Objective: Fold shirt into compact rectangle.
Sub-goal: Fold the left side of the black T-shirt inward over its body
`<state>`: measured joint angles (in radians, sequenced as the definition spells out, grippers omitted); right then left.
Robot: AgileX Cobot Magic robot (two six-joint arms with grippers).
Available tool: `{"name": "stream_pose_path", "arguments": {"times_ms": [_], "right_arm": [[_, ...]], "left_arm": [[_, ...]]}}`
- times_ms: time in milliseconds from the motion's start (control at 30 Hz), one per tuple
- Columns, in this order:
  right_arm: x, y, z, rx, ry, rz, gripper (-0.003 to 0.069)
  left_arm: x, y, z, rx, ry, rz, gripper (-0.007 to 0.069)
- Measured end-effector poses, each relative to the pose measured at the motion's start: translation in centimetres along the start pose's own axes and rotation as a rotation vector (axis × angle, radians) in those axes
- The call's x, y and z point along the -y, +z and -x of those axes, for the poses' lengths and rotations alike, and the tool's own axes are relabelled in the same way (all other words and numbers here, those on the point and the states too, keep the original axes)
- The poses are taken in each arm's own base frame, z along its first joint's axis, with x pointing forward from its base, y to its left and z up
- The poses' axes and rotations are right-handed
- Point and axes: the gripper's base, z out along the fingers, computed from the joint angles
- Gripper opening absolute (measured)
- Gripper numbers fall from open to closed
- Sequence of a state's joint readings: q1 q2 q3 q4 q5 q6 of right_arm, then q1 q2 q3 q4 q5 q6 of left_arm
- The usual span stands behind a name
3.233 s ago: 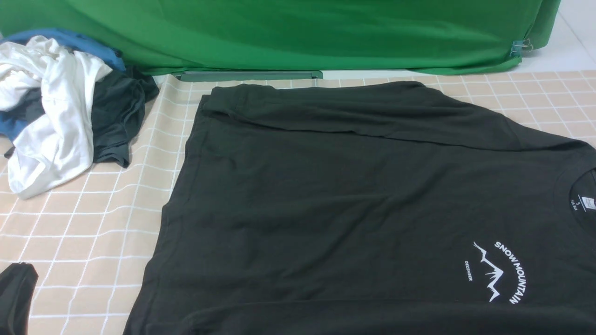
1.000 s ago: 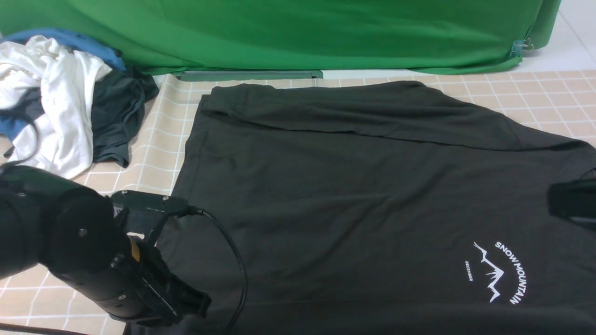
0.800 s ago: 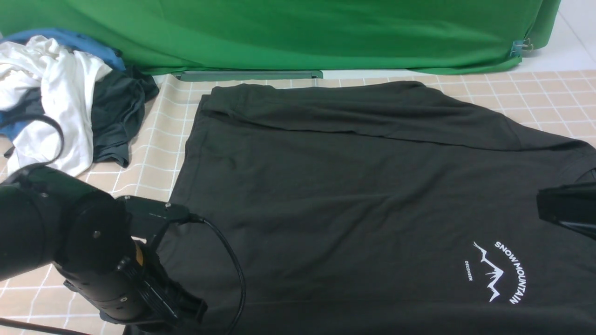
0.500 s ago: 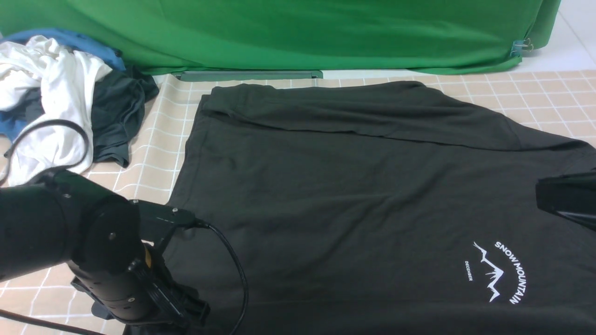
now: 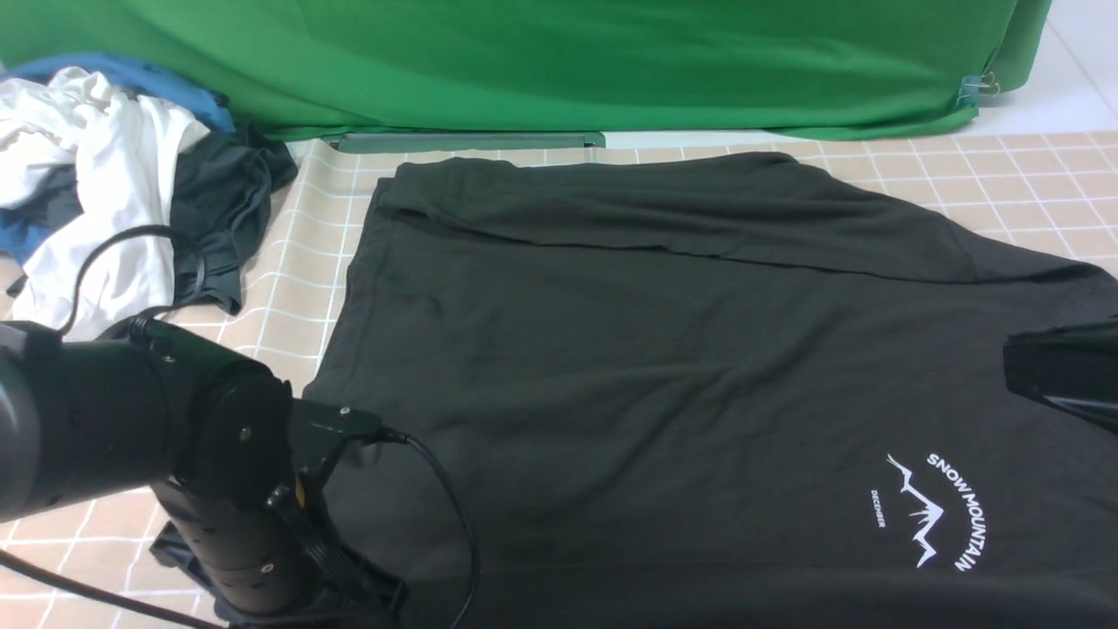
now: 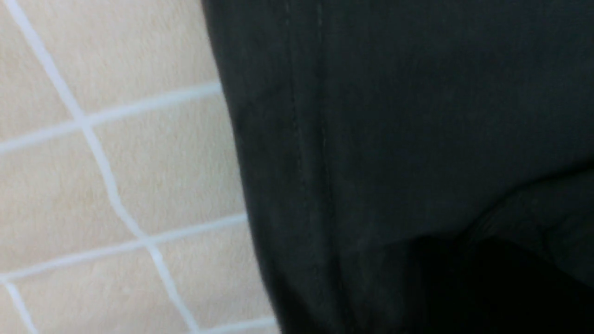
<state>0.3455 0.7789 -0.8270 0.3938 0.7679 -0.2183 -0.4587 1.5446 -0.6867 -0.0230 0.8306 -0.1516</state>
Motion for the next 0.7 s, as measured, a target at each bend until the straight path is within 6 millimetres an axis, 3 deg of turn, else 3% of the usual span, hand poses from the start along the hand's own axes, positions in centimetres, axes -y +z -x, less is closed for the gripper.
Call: {"name": "stream_pose_path", "arguments": {"times_ms": [200, 367, 533, 700], "right_arm": [[0.0, 0.0, 0.0, 0.000, -0.003, 0.000, 0.0038], [0.0, 0.0, 0.1, 0.008, -0.017, -0.002, 0.0038], [0.1, 0.0, 0.3, 0.038, -0.018, -0.009, 0.0038], [0.1, 0.0, 0.5, 0.051, -0.019, -0.012, 0.0038]], "left_arm": [[-0.1, -2.1, -1.0, 0.003, 0.004, -0.001, 0.0034], [0.0, -6.8, -1.0, 0.097, 0.005, -0.024, 0.0034], [0.0, -11.8, 0.6, 0.250, 0.025, -0.006, 0.0034], [-0.1, -15.4, 3.2, 0.373, 0.046, 0.047, 0.0034]]}}
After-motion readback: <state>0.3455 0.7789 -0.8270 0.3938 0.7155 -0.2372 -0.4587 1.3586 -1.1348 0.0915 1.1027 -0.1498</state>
